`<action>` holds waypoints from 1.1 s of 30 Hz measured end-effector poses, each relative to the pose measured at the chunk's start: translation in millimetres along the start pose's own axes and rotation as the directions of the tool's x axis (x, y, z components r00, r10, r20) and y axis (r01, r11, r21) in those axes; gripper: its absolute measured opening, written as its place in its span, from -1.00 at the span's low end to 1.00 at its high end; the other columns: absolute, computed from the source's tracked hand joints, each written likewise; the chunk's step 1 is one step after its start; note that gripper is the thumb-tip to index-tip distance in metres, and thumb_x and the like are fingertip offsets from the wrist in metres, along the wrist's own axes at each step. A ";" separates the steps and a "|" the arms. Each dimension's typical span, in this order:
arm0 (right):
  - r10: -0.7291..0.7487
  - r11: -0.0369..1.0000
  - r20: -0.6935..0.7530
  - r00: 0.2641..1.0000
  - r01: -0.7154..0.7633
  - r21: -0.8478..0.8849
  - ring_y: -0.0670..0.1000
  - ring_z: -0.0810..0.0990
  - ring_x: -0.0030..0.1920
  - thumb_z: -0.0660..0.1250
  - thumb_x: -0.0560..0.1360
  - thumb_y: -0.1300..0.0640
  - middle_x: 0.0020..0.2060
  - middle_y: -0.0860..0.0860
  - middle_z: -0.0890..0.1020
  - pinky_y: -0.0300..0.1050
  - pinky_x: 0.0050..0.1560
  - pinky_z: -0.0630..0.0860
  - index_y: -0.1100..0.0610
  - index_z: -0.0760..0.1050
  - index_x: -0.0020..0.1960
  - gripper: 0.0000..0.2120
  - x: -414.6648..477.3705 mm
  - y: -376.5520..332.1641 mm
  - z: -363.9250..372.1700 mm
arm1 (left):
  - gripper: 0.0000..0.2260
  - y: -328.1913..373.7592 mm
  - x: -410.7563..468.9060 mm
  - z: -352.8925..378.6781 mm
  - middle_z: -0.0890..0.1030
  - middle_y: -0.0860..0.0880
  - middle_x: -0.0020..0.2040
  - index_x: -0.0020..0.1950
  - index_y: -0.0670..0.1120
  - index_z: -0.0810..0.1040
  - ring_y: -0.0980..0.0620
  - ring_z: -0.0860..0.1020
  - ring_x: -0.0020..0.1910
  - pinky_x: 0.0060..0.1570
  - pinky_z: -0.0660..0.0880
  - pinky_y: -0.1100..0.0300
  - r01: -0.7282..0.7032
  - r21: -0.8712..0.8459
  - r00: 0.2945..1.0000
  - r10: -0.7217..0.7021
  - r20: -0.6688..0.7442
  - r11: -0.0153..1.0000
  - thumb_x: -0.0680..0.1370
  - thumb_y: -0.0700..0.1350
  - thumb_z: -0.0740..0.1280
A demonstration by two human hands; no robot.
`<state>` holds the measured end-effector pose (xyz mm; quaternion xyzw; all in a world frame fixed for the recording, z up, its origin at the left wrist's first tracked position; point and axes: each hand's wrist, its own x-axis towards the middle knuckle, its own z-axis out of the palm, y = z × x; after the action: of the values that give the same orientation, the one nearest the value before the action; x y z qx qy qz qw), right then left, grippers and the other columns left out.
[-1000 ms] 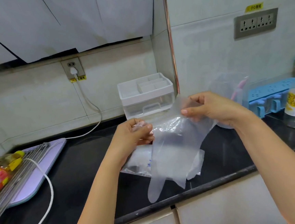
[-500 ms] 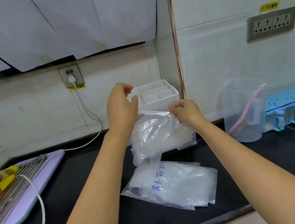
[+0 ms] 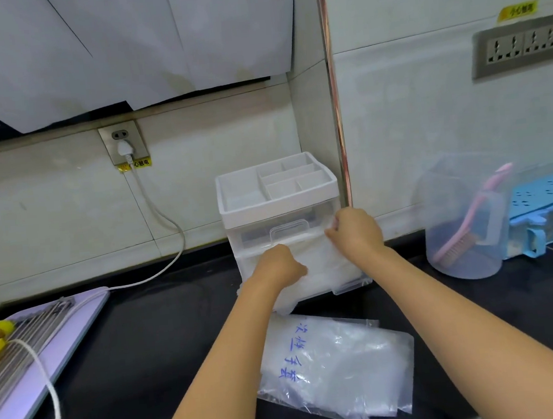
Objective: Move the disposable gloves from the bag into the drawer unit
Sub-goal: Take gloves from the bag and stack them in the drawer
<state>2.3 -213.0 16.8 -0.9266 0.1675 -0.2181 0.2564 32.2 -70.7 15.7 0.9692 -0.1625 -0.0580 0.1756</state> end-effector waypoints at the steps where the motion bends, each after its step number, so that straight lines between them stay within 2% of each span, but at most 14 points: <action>1: -0.014 0.997 0.011 1.000 0.014 -0.077 0.09 0.54 -0.15 0.26 0.57 0.16 -0.17 0.08 0.54 -0.13 -0.24 0.39 0.15 0.44 -0.14 -0.88 0.8 -0.8 -0.3 | -0.82 -0.8 2.1 -1.3 0.52 -0.04 -0.10 -0.15 -0.09 0.45 -0.05 0.49 -0.06 -0.23 0.35 0.24 -0.014 0.031 0.999 0.013 0.033 0.999 0.55 -0.01 0.33; 3: -0.033 0.971 0.038 0.999 0.041 -0.236 0.10 0.56 -0.09 0.26 0.56 0.20 -0.09 0.09 0.58 -0.14 -0.24 0.37 0.18 0.50 -0.06 -0.93 4.1 -3.0 -4.1 | -0.66 -3.1 5.8 -4.2 0.55 -0.14 0.14 0.13 -0.22 0.51 -0.11 0.51 0.12 -0.13 0.34 0.20 -0.041 0.073 0.997 0.036 0.065 0.996 0.55 0.05 0.33; 5: -0.055 0.937 0.034 0.998 0.063 -0.342 0.09 0.58 -0.04 0.27 0.54 0.26 -0.03 0.09 0.59 -0.14 -0.23 0.36 0.21 0.52 0.01 -0.91 5.9 -3.5 -10.2 | -0.57 -5.8 7.1 -5.8 0.53 -0.18 0.20 0.20 -0.27 0.48 -0.14 0.50 0.17 -0.13 0.31 0.18 -0.076 0.095 0.994 0.067 0.089 0.993 0.56 0.08 0.30; 7: -0.125 0.939 -0.027 0.992 0.109 -0.326 0.10 0.57 -0.04 0.29 0.51 0.32 -0.01 0.10 0.58 -0.13 -0.22 0.37 0.22 0.50 0.03 -0.89 6.7 -3.6 -16.4 | -0.56 -8.3 8.9 -6.0 0.50 -0.16 0.26 0.26 -0.23 0.45 -0.12 0.47 0.21 -0.06 0.32 0.16 -0.110 0.082 0.987 0.099 0.129 0.991 0.59 0.11 0.24; 9: -0.216 0.962 -0.017 0.976 0.209 -0.175 0.09 0.56 -0.07 0.33 0.47 0.35 -0.05 0.10 0.59 -0.10 -0.17 0.45 0.20 0.50 -0.04 -0.89 3.9 -9.9 -22.1 | -0.53 -10.6 10.3 -6.9 0.43 -0.10 0.38 0.38 -0.16 0.38 -0.09 0.41 0.32 0.14 0.32 0.14 -0.136 0.062 0.976 0.123 0.179 0.989 0.60 0.13 0.19; 11: -0.296 0.955 0.193 0.935 0.288 0.067 0.02 0.59 -0.07 0.37 0.45 0.33 -0.09 0.04 0.64 -0.14 -0.04 0.52 0.16 0.59 -0.09 -0.89 -2.8 -21.2 -24.2 | -0.49 -12.4 10.8 -8.0 0.31 -0.03 0.48 0.50 -0.05 0.26 -0.03 0.31 0.43 0.35 0.25 0.11 -0.165 0.043 0.962 0.151 0.227 0.985 0.60 0.13 0.18; 13: -0.335 0.940 0.475 0.814 0.325 0.106 -0.03 0.57 -0.05 0.33 0.47 0.32 -0.08 -0.03 0.64 -0.23 -0.01 0.47 0.12 0.64 -0.01 -0.81 -9.2 -31.4 -17.6 | -0.54 -12.0 8.1 -10.9 0.30 0.08 0.47 0.51 0.03 0.23 0.07 0.28 0.43 0.40 0.19 0.15 -0.205 -0.043 0.936 0.209 0.282 0.978 0.62 0.03 0.19; 15: -0.303 0.926 0.632 0.714 0.378 0.017 0.01 0.51 -0.08 0.23 0.49 0.33 -0.08 -0.02 0.60 -0.19 -0.07 0.42 0.09 0.62 0.04 -0.73 -7.9 -34.3 -5.4 | -0.59 -10.9 4.6 -16.9 0.35 0.12 0.34 0.49 -0.02 0.25 0.14 0.30 0.33 0.28 0.20 0.30 -0.213 -0.097 0.904 0.234 0.357 0.972 0.64 -0.13 0.17; 18: -0.249 0.915 0.691 0.679 0.399 -0.063 0.04 0.50 -0.03 0.18 0.49 0.32 0.03 0.02 0.60 -0.15 -0.06 0.40 0.05 0.60 0.11 -0.67 -3.0 -32.1 4.5 | -0.60 -15.4 7.4 -25.9 0.39 0.04 0.25 0.43 -0.08 0.29 0.10 0.36 0.24 0.19 0.28 0.30 -0.216 -0.104 0.849 0.239 0.472 0.971 0.60 -0.28 0.17; 21: -0.231 0.903 0.734 0.638 0.422 -0.083 -0.03 0.46 0.07 0.20 0.52 0.29 0.24 -0.07 0.53 -0.23 0.05 0.34 -0.01 0.52 0.29 -0.59 -1.1 -34.6 3.1 | -0.51 -17.6 17.7 -27.7 0.36 0.03 0.37 0.50 -0.06 0.22 0.04 0.33 0.34 0.35 0.27 0.20 -0.246 0.013 0.834 0.205 0.512 0.969 0.58 -0.27 0.19; 24: -0.161 0.878 0.780 0.604 0.449 -0.167 0.04 0.39 0.33 0.22 0.55 0.25 0.43 -0.03 0.33 -0.18 0.25 0.34 -0.01 0.35 0.44 -0.52 5.2 -36.1 2.5 | -0.36 -19.3 31.3 -27.9 0.09 0.05 0.56 0.57 0.02 0.02 0.00 0.17 0.49 0.46 0.17 0.08 -0.306 0.228 0.839 0.149 0.523 0.924 0.56 -0.23 0.22; 26: -0.078 0.834 0.801 0.593 0.479 -0.274 0.09 0.30 0.42 0.26 0.56 0.19 0.50 0.01 0.21 -0.11 0.30 0.31 -0.02 0.17 0.52 -0.42 10.6 -35.9 0.4 | -0.29 -23.4 40.0 -29.5 -0.02 0.07 0.58 0.58 0.07 -0.06 -0.01 0.08 0.53 0.47 0.14 0.05 -0.313 0.324 0.838 0.099 0.537 0.893 0.55 -0.18 0.27; 28: 0.009 0.783 0.797 0.604 0.491 -0.381 0.13 0.29 0.43 0.30 0.55 0.11 0.51 0.06 0.18 -0.07 0.28 0.33 0.01 0.05 0.56 -0.33 17.0 -35.0 -1.6 | -0.24 -27.0 44.0 -32.1 -0.03 0.07 0.58 0.58 0.10 -0.10 -0.03 0.05 0.53 0.47 0.13 0.02 -0.312 0.408 0.841 0.049 0.539 0.858 0.54 -0.12 0.31; 33: 0.104 0.751 0.756 0.646 0.447 -0.486 0.15 0.44 0.31 0.37 0.51 0.01 0.43 0.11 0.34 -0.04 0.13 0.43 0.14 0.23 0.50 -0.36 29.2 -35.4 3.8 | -0.27 -26.8 46.6 -31.4 0.01 0.04 0.57 0.57 0.09 -0.10 -0.06 0.07 0.52 0.45 0.16 -0.01 -0.335 0.454 0.831 0.032 0.555 0.826 0.55 -0.18 0.27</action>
<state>36.0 -195.1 42.5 -0.9728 0.0156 0.2252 -0.0512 89.3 -52.5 32.7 0.9041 -0.3101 -0.2548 -0.1467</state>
